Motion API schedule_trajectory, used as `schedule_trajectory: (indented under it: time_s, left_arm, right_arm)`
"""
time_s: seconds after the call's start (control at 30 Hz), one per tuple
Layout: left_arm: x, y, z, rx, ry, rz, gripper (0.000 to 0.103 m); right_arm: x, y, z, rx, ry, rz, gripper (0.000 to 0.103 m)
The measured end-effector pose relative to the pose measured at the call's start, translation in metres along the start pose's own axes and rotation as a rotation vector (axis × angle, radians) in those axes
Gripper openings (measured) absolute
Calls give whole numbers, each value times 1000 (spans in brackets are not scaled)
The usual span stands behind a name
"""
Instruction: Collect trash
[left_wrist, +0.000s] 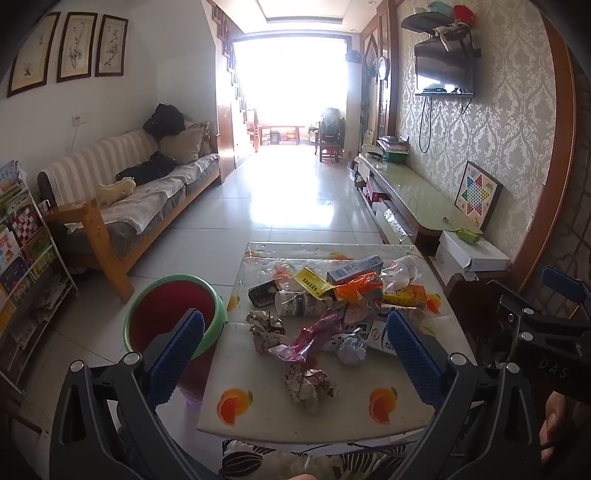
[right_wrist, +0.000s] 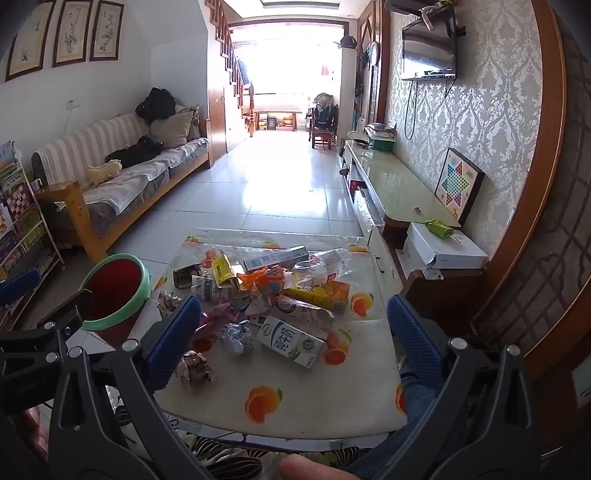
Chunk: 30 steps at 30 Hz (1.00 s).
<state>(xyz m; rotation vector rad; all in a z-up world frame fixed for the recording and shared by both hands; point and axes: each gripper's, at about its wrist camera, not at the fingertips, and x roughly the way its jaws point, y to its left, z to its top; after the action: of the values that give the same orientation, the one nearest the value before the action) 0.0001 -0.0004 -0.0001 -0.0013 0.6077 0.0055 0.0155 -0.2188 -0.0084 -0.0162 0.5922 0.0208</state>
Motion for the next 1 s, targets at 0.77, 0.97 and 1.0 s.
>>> schedule_trajectory:
  time_s: [0.77,0.97,1.0]
  left_arm:
    - [-2,-7,2,16,-6,0,95]
    - [-1,-5,2,12,-5,-3,95]
    - [-1,-6,1,14,-6,-3,95]
  right_arm:
    - [-1,2,1,-10,2,-6,100]
    - [-1,2,1,-7,4,-5,100]
    - [-1,3,1,-8,3,-6,100]
